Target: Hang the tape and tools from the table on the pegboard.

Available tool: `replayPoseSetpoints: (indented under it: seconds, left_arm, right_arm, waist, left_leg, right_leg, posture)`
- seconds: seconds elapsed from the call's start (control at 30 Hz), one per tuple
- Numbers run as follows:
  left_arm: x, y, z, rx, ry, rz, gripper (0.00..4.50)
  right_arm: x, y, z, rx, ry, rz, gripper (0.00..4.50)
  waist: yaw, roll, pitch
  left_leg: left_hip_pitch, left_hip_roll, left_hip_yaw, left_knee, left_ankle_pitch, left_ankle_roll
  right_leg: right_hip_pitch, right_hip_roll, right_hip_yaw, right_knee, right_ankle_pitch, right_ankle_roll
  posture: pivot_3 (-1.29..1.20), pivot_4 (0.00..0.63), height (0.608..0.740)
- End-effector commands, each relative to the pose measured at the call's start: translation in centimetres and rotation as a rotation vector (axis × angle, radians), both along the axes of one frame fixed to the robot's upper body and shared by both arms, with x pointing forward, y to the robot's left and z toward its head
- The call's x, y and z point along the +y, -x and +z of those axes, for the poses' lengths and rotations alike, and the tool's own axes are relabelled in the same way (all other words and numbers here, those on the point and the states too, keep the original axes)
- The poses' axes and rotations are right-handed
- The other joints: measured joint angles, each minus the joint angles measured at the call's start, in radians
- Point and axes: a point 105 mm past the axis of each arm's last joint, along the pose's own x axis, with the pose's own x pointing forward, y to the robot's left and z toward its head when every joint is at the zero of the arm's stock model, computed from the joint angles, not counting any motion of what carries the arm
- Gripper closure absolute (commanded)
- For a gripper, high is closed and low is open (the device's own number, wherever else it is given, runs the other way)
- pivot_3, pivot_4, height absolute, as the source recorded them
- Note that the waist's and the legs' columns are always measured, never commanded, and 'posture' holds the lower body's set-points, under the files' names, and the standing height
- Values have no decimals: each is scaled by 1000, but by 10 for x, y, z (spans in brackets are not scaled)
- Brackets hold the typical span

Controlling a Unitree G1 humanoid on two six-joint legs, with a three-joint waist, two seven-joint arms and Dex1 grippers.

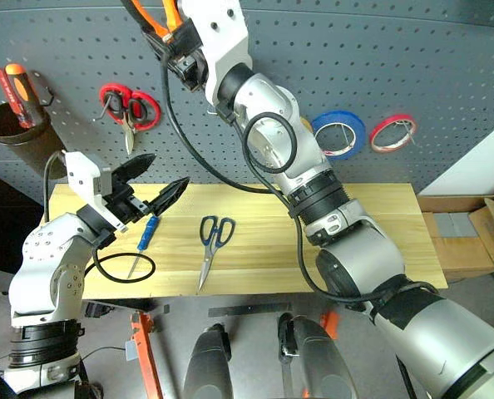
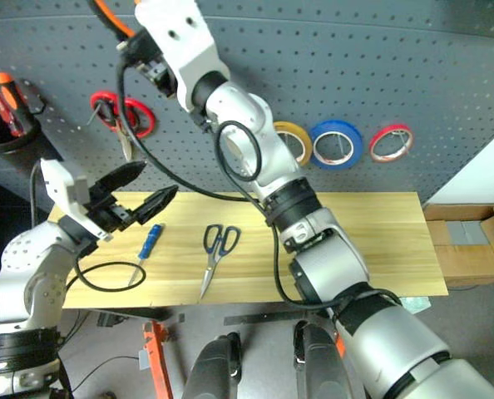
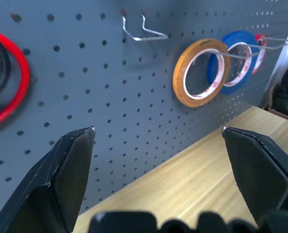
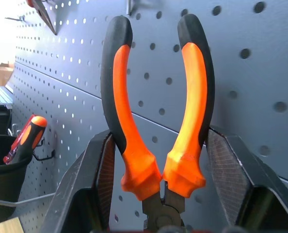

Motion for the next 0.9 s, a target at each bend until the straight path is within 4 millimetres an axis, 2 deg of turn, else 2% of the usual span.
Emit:
replayPoseSetpoints:
  seconds: [0.03, 0.5, 0.77, 0.9]
  left_arm:
    - [-7, 3, 15, -64, -6, -20, 0]
    - [-8, -2, 26, -84, -25, -37, 0]
    - [-6, -2, 28, -79, -37, -35, 0]
    - [-6, -2, 31, -86, -45, -30, 0]
  right_arm:
    - [2, 11, 21, -75, -56, 42, 2078]
    - [-9, -4, 16, -103, -35, -3, 2078]
    - [-11, -10, -7, -96, -3, -19, 2079]
    - [-19, -17, -25, -106, 36, -52, 2079]
  waist:
    - [5, 0, 0]
    - [10, 1, 1]
    - [12, 3, 6]
    - [19, 4, 8]
  left_leg:
    - [0, 0, 0, 0, 0, 0]
    - [-1, 0, 0, 0, 0, 0]
    - [-1, 0, -1, -1, 0, 0]
    - [-1, 0, -1, -1, 0, 0]
  right_leg:
    - [0, 0, 0, 0, 0, 0]
    - [-1, 0, 0, 0, 0, 0]
    - [-1, 0, 0, 0, 0, 0]
    - [-1, 0, 0, 0, 0, 0]
  posture:
    - [-38, 266, 740]
    - [-2, 312, 740]
    - [24, 336, 740]
    - [31, 343, 740]
